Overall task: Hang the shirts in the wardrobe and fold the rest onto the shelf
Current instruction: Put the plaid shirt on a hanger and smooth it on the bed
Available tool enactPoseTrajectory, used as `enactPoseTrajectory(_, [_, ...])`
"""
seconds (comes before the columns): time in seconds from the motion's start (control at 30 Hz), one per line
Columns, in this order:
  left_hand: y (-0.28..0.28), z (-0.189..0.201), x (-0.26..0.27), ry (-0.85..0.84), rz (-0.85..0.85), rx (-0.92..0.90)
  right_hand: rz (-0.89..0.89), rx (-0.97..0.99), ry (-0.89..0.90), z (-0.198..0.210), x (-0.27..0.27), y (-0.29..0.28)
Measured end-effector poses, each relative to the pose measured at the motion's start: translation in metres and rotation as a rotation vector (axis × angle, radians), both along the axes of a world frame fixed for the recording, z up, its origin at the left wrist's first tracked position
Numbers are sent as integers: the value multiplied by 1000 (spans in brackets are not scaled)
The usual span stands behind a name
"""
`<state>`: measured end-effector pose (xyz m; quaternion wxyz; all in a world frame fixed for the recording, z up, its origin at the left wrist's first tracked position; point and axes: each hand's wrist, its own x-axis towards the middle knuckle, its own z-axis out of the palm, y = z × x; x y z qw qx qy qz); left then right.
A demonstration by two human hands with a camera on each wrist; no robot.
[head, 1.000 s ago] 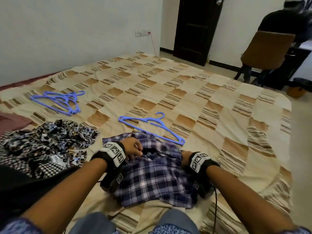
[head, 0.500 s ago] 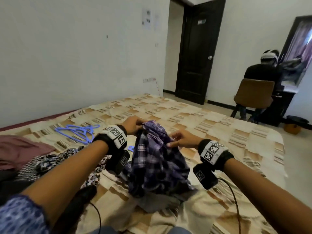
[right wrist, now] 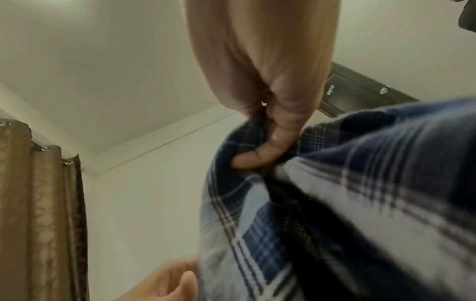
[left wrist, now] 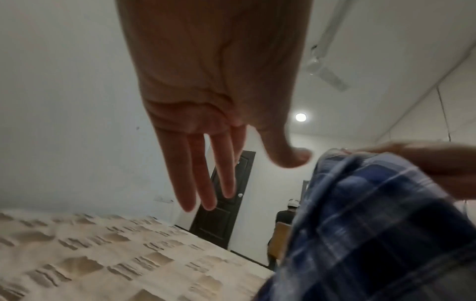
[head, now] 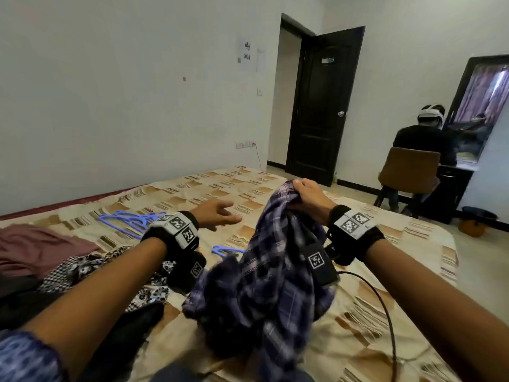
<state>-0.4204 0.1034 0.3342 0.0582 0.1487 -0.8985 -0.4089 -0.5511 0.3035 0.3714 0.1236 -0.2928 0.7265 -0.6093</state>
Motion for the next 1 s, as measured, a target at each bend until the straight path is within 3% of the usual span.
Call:
enactPoseTrajectory(0.07, [18,3,-1,-75,-122,62,59,-77,-85,6,12,-6])
enactPoseTrajectory(0.17, [31,-1,-7,-85,-204,-11,168,-71,-175,11,22,-11])
enactPoseTrajectory(0.37, [6,2,-12,118,99,-49,410,181,-27,-8,15,-1])
enactPoseTrajectory(0.57, [-22,20,13,143,174,10,274,464,115,-74,-3,-22])
enactPoseTrajectory(0.73, [-44,35,41,207,218,21,498,837,65,-133,23,-57])
enactPoseTrajectory(0.9, [-77,33,65,224,353,10,599,812,-57,-173,48,-85])
enactPoseTrajectory(1.0, [-95,24,78,135,513,-134,607,835,38,-182,54,-96])
